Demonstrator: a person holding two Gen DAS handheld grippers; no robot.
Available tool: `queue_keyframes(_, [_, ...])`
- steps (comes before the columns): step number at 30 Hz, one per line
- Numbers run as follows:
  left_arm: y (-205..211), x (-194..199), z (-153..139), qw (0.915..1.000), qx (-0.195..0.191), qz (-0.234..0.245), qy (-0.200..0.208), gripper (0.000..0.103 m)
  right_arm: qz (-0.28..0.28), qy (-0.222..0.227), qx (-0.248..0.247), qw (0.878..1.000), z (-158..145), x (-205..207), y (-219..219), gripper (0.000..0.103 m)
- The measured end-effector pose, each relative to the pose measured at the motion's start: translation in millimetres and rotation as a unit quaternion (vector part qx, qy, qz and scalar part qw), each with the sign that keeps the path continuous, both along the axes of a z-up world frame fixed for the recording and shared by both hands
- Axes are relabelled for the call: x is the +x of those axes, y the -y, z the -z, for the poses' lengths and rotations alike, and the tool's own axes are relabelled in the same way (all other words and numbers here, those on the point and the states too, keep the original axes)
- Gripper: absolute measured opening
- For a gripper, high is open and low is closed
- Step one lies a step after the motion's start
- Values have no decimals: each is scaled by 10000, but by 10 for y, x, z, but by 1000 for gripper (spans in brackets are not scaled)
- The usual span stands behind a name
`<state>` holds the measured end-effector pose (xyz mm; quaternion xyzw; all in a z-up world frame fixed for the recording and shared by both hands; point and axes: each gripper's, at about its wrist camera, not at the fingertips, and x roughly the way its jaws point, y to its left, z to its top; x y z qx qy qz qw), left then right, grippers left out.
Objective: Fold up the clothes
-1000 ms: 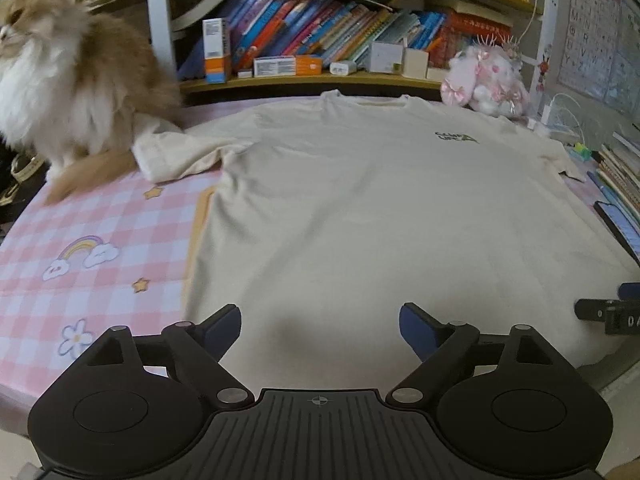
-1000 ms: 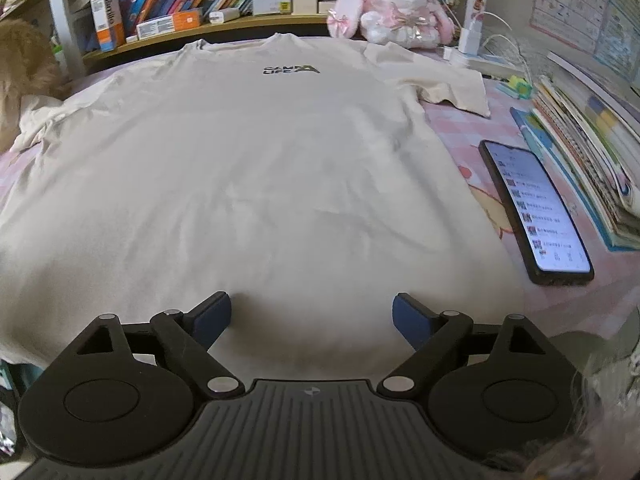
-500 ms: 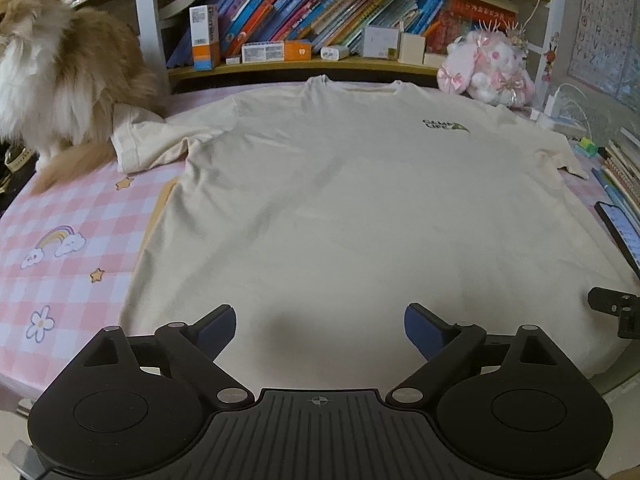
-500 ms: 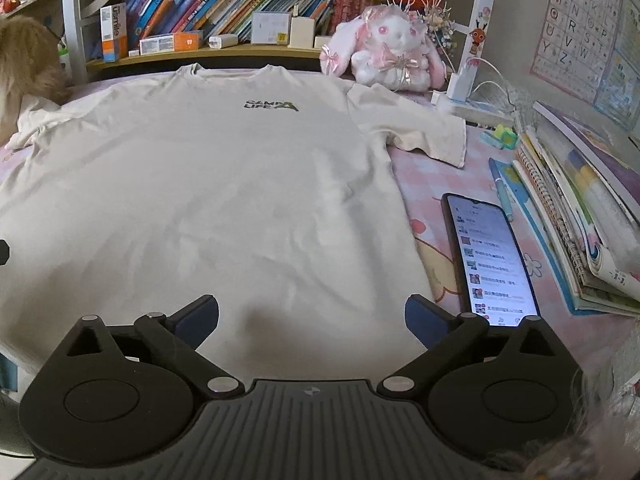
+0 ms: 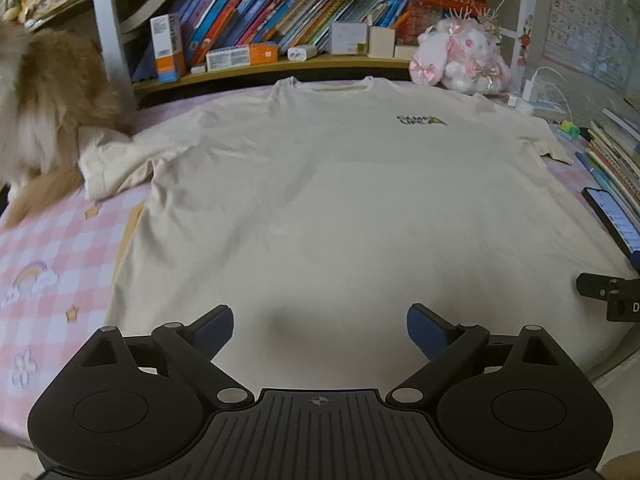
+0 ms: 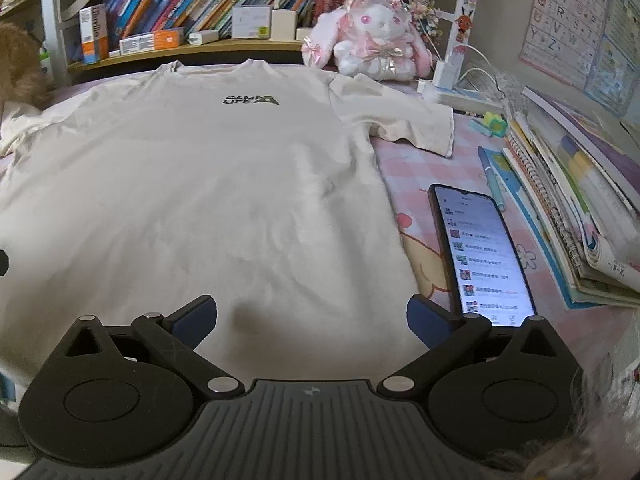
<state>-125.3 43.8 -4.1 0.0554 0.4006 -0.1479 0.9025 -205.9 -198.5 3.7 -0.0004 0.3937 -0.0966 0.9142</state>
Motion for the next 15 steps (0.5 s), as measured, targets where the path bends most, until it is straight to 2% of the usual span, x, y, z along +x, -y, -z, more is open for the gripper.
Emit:
queue_keyframes(7, [-312, 387, -57, 9996, -104, 102, 245, 96, 400, 71, -7, 9992, -39, 221, -235, 102])
queue_keyframes(15, [-739, 850, 2, 9994, -308, 46, 153, 96, 530, 39, -111, 9985, -40, 453, -670, 103])
